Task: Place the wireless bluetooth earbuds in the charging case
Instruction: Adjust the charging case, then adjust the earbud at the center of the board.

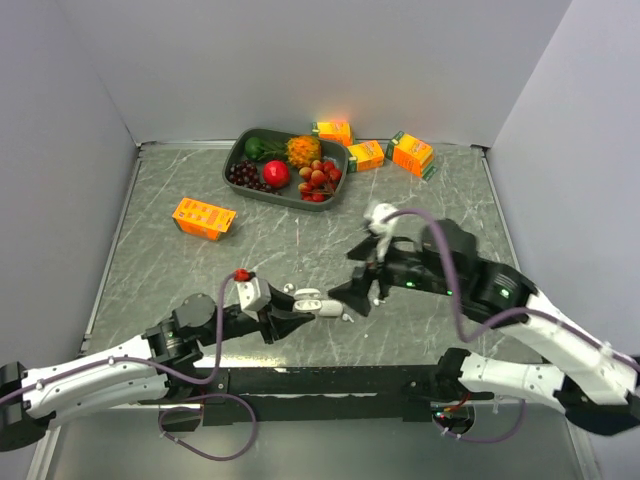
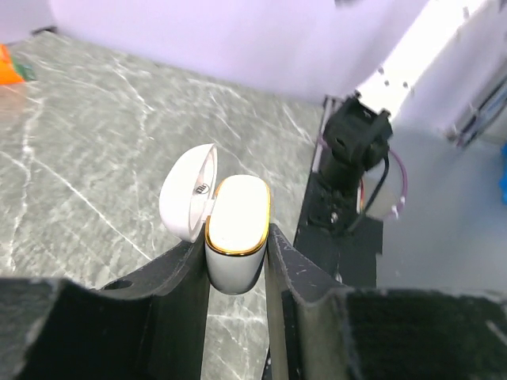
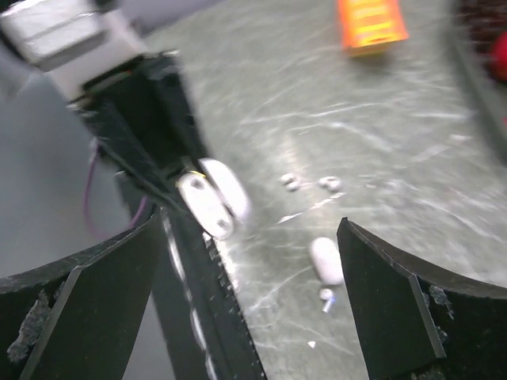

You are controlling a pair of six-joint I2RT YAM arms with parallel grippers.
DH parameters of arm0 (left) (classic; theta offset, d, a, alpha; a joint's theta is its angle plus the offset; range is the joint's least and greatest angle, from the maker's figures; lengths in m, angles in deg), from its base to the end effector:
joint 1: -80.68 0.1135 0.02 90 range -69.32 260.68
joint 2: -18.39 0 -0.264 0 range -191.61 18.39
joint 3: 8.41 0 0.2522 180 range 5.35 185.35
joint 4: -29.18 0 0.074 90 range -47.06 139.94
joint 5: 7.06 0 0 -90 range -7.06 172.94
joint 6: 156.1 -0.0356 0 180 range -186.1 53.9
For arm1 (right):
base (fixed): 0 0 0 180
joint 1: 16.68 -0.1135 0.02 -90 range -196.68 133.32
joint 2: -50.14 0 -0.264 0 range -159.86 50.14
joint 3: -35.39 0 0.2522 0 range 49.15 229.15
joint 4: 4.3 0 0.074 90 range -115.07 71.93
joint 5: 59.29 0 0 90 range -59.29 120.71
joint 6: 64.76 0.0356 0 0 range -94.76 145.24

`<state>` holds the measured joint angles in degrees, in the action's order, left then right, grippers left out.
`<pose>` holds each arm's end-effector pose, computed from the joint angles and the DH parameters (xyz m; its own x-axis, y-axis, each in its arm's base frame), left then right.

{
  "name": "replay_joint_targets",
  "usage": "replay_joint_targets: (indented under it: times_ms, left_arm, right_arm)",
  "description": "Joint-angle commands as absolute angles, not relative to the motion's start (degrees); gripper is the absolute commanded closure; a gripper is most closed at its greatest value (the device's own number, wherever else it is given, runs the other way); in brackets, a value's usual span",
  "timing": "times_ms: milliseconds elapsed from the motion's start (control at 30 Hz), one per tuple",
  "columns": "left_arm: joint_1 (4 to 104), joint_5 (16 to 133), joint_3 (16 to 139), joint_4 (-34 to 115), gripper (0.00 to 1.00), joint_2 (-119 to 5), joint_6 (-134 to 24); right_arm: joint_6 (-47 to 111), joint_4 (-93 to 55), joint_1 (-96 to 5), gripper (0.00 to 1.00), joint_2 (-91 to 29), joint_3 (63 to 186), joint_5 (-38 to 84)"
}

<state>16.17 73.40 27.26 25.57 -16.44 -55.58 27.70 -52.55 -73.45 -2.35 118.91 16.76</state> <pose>0.0654 -0.1508 0.2764 -0.1427 -0.1191 -0.9826 0.9512 0.2578 -0.1694 0.0909 0.1545 0.4208 -0.2023 -0.2328 -0.9512 -0.9302 0.3495 0.1123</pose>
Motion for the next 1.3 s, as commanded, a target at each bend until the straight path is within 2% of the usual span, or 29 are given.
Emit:
replay_joint_targets:
  times_ms: [0,167,267,300,400,567,733,1133,1267]
  left_arm:
    - [16.61,78.89,24.52,22.55,0.99,-11.85,-50.91]
    - [16.52,78.8,22.84,21.14,0.99,-9.91,-48.35]
    - [16.52,79.5,21.79,19.74,0.99,-9.74,-46.42]
    - [16.52,79.68,21.27,19.47,0.99,-9.74,-45.98]
    - [16.52,79.33,20.56,18.86,0.99,-9.56,-45.18]
    - [16.52,77.84,20.38,20.26,0.99,-9.12,-44.83]
    - [16.52,77.66,19.07,19.65,0.99,-7.1,-44.22]
    - [16.34,76.87,18.1,20.09,0.99,-6.13,-42.64]
    - [16.34,76.96,18.36,20.52,0.99,-6.04,-42.72]
  right_arm:
    - [39.45,-49.44,-69.77,0.01,3.64,110.7,30.61]
    - [52.38,-57.52,-56.69,0.01,-3.02,105.06,34.39]
    - [54.41,-57.27,-53.07,0.09,-7.24,100.14,36.16]
    - [54.51,-55.26,-52.54,0.2,-8.04,98.04,35.73]
    - [54.69,-52.79,-51.31,0.35,-10.41,95.83,35.81]
    - [51.44,-54.62,-51.31,0.25,-17.17,96.61,35.81]
    - [50.29,-52.62,-51.4,0.28,-19.9,94.94,34.06]
    - [51.08,-50.06,-51.31,0.29,-29.4,94.24,33.96]
    - [52.75,-49.36,-51.13,0.32,-31.16,93.8,34.23]
